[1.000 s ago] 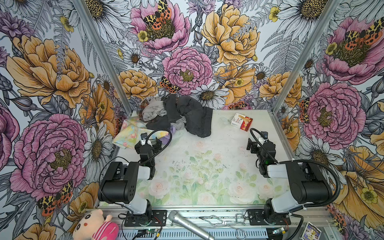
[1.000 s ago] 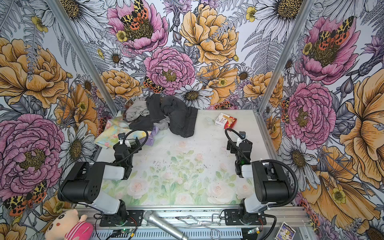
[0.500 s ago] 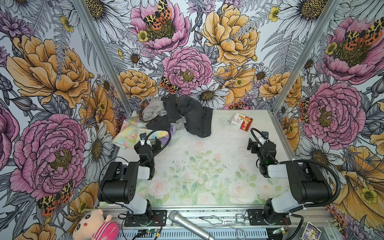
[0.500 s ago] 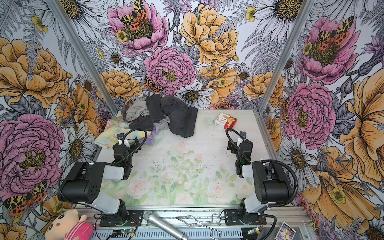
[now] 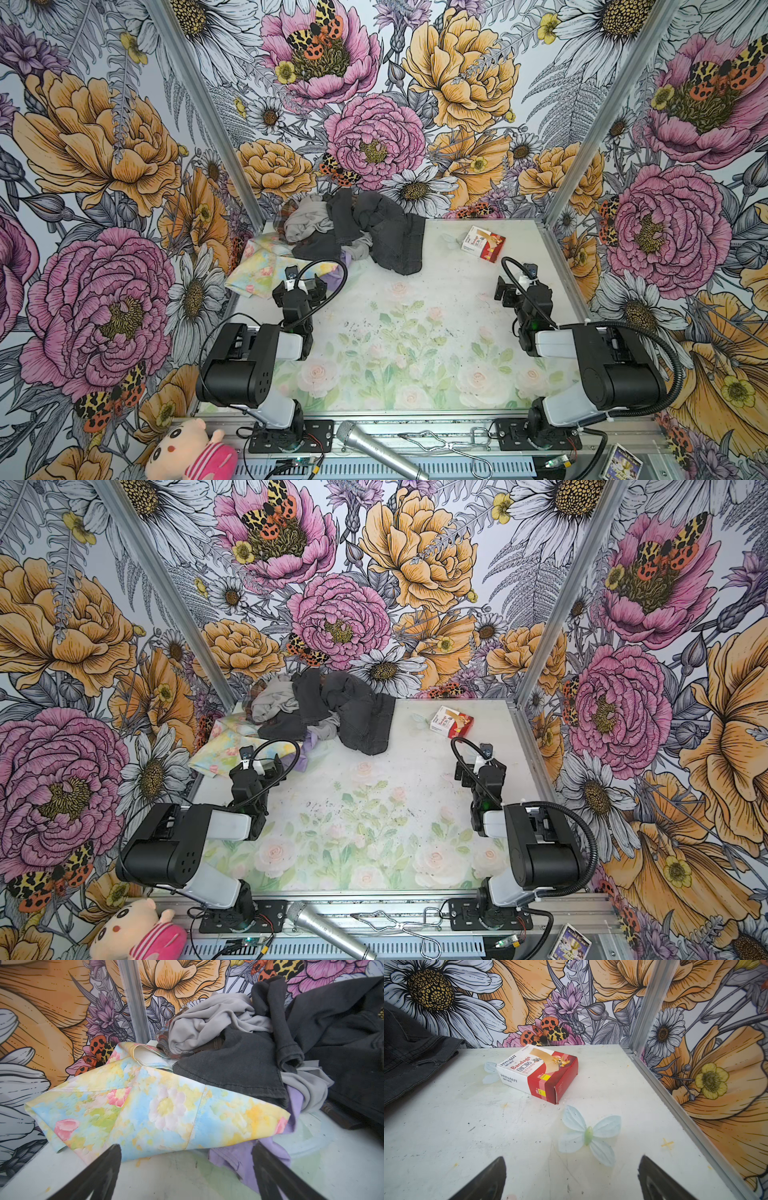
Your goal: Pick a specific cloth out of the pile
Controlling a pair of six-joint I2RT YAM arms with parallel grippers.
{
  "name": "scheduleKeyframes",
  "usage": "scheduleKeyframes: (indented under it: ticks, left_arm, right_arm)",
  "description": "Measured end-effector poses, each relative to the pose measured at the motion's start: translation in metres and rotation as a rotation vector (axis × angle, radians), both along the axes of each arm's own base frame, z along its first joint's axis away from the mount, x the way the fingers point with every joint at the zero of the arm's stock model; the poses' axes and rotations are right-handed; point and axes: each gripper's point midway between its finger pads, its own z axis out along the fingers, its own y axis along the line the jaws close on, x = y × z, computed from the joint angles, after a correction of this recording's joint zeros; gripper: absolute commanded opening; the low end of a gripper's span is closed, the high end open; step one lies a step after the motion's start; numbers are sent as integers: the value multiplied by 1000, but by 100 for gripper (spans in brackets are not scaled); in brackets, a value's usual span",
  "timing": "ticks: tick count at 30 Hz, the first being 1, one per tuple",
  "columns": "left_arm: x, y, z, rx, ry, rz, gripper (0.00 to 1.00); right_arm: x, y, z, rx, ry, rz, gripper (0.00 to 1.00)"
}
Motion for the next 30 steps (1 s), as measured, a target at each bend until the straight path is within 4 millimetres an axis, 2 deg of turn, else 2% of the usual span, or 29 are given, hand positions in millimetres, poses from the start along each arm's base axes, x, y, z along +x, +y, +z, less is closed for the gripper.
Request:
scheduleKeyframes:
  ticks: [6,12,18,23,27,30]
  left_arm:
    - [-2,1,7,7,-10,15,99]
    - [6,0,19,34,25,34,99]
    - [30,-35,69,81,38,-5,99]
    - [44,-60,92,65,122,-49,99]
    - [45,-74,105,24,202,-70,99]
    - [38,-101,109,29,256,-128,99]
  right_arm:
    - [-7,-2,30,-16,-60,-45,100]
    - [-10,-6,28,-45,-19,-100,99]
    - [-5,-15,61,-54,-45,-182,99]
    - [-1,-10,95,-43,-85,-215,99]
    - [-1,1,117,-20,-105,-209,99]
    - [3,22,131,9,-112,-174,97]
